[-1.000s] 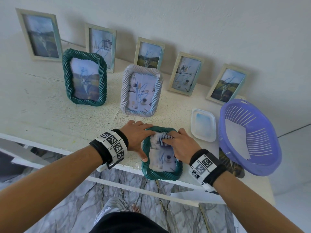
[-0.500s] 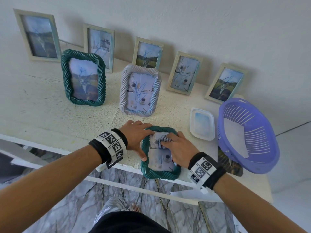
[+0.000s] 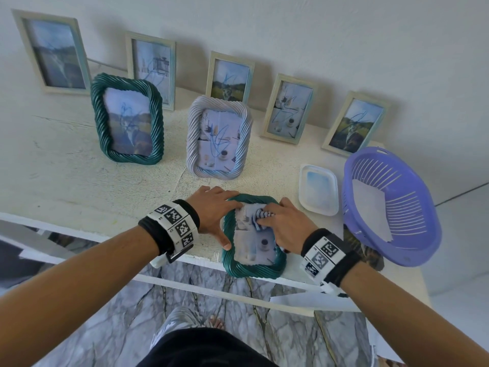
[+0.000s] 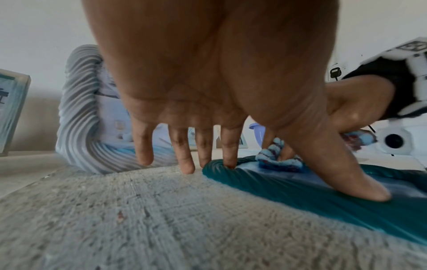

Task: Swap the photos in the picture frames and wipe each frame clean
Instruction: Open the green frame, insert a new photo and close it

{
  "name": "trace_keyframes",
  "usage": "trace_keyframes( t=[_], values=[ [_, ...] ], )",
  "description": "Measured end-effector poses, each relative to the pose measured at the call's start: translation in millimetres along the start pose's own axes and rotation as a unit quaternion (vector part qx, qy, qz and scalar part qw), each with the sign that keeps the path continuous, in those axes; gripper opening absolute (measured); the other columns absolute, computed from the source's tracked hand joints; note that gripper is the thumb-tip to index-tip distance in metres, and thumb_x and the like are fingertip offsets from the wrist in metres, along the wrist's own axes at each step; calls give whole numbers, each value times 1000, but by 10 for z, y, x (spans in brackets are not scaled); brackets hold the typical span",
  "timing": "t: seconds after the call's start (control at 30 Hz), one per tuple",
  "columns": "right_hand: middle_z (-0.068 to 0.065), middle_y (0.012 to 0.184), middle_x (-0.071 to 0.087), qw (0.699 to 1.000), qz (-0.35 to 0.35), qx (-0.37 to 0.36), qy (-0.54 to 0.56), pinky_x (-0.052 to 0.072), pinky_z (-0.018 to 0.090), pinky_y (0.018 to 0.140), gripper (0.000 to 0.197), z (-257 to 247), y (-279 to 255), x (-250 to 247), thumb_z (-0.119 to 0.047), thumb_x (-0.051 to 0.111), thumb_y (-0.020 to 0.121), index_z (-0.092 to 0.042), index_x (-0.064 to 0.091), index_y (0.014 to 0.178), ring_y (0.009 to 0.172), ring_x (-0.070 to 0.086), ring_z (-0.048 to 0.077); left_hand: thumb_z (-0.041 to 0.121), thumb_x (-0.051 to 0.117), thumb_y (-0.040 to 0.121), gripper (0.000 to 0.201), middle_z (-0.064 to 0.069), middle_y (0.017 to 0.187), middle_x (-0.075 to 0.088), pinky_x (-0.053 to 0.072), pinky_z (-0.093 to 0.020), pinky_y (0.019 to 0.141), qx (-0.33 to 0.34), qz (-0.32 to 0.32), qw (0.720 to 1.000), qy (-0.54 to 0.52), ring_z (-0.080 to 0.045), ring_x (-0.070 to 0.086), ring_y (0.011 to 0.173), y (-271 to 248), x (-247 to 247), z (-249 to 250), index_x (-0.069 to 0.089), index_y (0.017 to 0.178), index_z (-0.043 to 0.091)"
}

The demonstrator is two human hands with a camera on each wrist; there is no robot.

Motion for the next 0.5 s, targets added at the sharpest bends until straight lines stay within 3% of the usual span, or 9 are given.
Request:
trace_keyframes(
  t=[0.07, 0.13, 0.23, 0.33, 0.4, 0.5],
  values=[
    [6, 112, 64, 1000, -16, -21, -3, 29, 36, 85, 33, -103, -93, 78, -12, 65, 73, -19, 72, 104, 102, 57, 27, 83, 63, 58, 113, 5, 162, 10, 23, -47, 114, -2, 0, 1000, -2, -24, 23, 142, -6, 5, 0, 20, 150, 33],
    [3, 120, 60, 997, -38, -59, 12, 31, 36, 90, 27, -251, -253, 123, -16, 61, 79, -22, 70, 103, 105, 54, 26, 82, 64, 59, 112, 5, 162, 10, 21, -48, 115, -5, -2, 1000, -5, -24, 22, 143, -12, 0, -1, 20, 150, 33],
    [0, 130, 52, 993, -53, -70, 73, 37, 35, 90, 28, -321, -434, 125, -15, 58, 83, -26, 68, 106, 102, 45, 28, 82, 64, 59, 112, 4, 162, 9, 21, -47, 115, -2, -1, 1000, -4, -24, 21, 143, -10, -6, 2, 20, 150, 33],
    [0, 135, 46, 997, -43, -36, 58, 44, 36, 92, 36, -192, -333, 54, -15, 55, 89, -28, 62, 121, 108, 37, 26, 82, 63, 60, 112, 4, 162, 8, 21, -46, 115, 0, -2, 1000, -2, -24, 21, 143, -8, -2, -3, 19, 151, 33],
    [3, 136, 46, 1000, -17, -12, 20, 35, 32, 97, 41, -45, -153, -36, -12, 51, 90, -26, 57, 129, 111, 40, 27, 83, 62, 60, 113, 4, 162, 9, 22, -46, 115, 0, 0, 1000, 2, -25, 22, 143, -1, 2, -7, 19, 151, 32],
    [7, 131, 50, 999, 7, 30, 11, 24, 30, 94, 47, 91, 59, -104, -10, 47, 90, -24, 53, 134, 107, 45, 26, 84, 61, 60, 112, 4, 162, 9, 23, -47, 114, 0, 3, 1000, 2, -25, 22, 143, -1, 10, -9, 19, 151, 33]
  ],
)
Point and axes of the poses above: each hand's wrist, its own y-axis towards the middle knuckle, its own x-axis out of the palm, z = x × y, the point moved 4 cm from there along y, towards the middle knuckle
